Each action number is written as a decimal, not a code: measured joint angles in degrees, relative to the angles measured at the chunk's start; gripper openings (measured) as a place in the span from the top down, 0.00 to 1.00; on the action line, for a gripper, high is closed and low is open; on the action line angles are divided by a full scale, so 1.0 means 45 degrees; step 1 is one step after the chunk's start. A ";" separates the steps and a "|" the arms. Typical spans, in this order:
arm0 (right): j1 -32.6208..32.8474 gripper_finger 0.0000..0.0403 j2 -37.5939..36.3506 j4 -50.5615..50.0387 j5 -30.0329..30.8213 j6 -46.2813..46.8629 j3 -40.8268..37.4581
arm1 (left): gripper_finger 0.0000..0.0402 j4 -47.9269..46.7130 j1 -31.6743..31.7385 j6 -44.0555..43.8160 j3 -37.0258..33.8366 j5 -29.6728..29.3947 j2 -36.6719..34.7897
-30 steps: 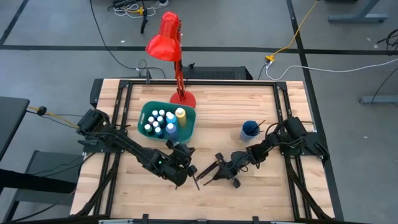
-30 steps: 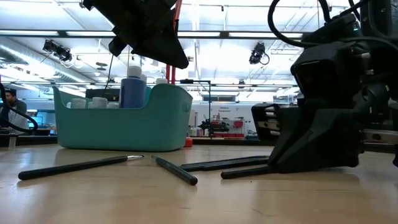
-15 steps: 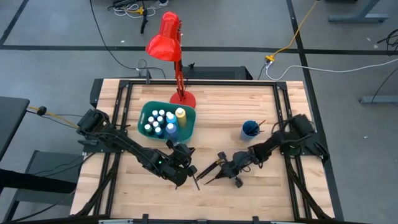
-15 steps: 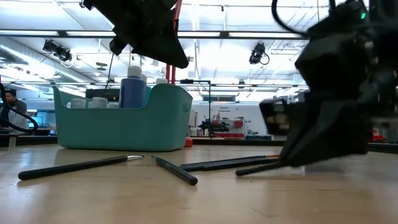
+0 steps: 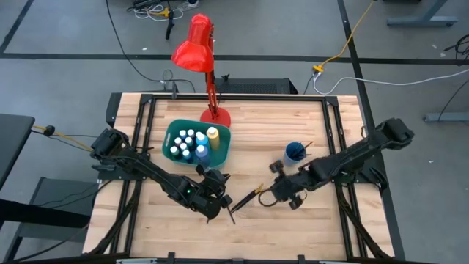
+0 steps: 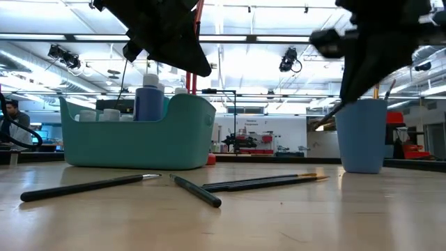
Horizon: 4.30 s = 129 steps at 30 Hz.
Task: Pick & Place Paint Supplies
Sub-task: Put the black silver paint brush into the blue cup, then put the black gold paint brush into the blue cup
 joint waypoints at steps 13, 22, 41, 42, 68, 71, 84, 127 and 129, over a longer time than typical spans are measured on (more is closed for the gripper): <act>-0.0952 0.96 -0.0112 -1.0317 0.3311 0.0882 0.4451 | 0.92 0.0010 0.0000 -0.0041 0.0000 0.0053 0.0000; -0.1181 0.96 -0.0122 -1.2601 0.3203 0.2391 0.4618 | 0.92 0.0010 0.0005 0.0348 0.0000 0.0068 0.0000; -0.1700 0.92 0.0135 -0.9825 0.2763 0.0869 0.2569 | 0.92 0.1855 0.0003 0.2144 -0.0005 0.3071 0.0000; -0.1695 0.90 0.0135 -0.9765 0.2898 0.0789 0.2564 | 0.92 0.2280 0.0005 0.2548 -0.0005 0.2949 0.0000; -0.0161 0.66 0.0116 -0.0644 -0.0826 -0.0964 0.3738 | 0.92 0.4527 0.0029 0.3955 -0.0005 0.4211 0.0000; -0.0153 0.67 0.0121 0.2436 -0.2906 -0.1046 0.2005 | 0.92 0.4527 0.0001 0.3608 -0.0005 0.4386 0.0000; -0.0374 0.50 0.1272 1.5262 -0.3491 0.0282 -0.4955 | 0.92 0.4577 0.0096 0.3524 -0.0005 0.4272 0.0000; -0.1150 0.50 0.4720 1.5127 -0.1420 0.3214 -0.3604 | 0.92 0.4553 0.0282 0.4569 -0.0005 0.3963 0.0000; -0.0774 0.50 0.4720 1.4326 -0.0063 0.3732 -0.3334 | 0.92 0.4551 0.0282 0.4564 -0.0005 0.3959 0.0000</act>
